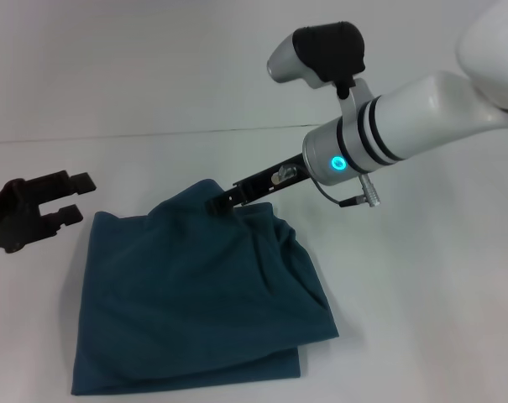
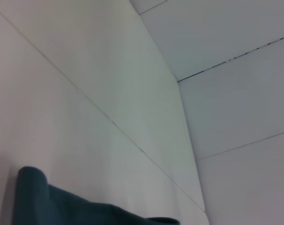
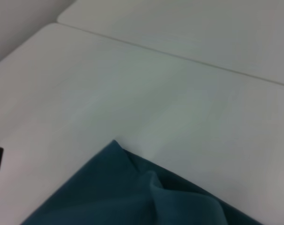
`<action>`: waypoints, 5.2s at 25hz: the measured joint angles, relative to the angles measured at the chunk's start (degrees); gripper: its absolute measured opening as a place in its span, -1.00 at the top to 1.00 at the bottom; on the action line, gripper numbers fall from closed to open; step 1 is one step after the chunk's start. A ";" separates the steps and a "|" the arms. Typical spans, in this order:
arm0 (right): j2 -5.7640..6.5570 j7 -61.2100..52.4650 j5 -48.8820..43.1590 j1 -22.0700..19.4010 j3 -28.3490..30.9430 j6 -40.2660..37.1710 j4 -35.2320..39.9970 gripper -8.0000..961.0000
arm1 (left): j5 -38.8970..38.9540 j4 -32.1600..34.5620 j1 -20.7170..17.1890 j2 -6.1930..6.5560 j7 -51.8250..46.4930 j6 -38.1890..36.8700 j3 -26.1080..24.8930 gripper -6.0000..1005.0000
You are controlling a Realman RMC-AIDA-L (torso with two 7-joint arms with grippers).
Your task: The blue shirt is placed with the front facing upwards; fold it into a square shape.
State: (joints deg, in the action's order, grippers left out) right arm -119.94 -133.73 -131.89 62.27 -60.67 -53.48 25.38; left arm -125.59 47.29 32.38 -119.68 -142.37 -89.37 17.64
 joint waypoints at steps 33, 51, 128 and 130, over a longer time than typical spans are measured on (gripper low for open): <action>-0.01 -3.51 0.23 0.05 -3.97 5.99 -3.37 0.47 | 0.00 -4.41 2.96 -0.47 1.28 4.26 2.81 -0.38; 0.00 -4.01 2.15 -0.25 -4.22 5.00 -2.31 0.99 | 0.00 -4.40 2.66 -0.47 1.46 4.25 2.43 -0.38; 5.45 -12.52 -0.63 -18.08 6.60 -37.11 13.54 -0.22 | 2.12 -4.40 1.63 -0.42 1.45 3.42 2.59 -0.38; 5.69 -12.67 -0.64 -18.36 6.63 -36.58 13.38 -0.22 | 2.14 -4.40 1.63 -0.46 1.45 3.50 2.63 -0.38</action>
State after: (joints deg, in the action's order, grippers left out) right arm -114.25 -146.39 -132.53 43.91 -54.04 -90.05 38.75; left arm -123.45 42.89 34.01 -120.14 -140.92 -85.87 20.26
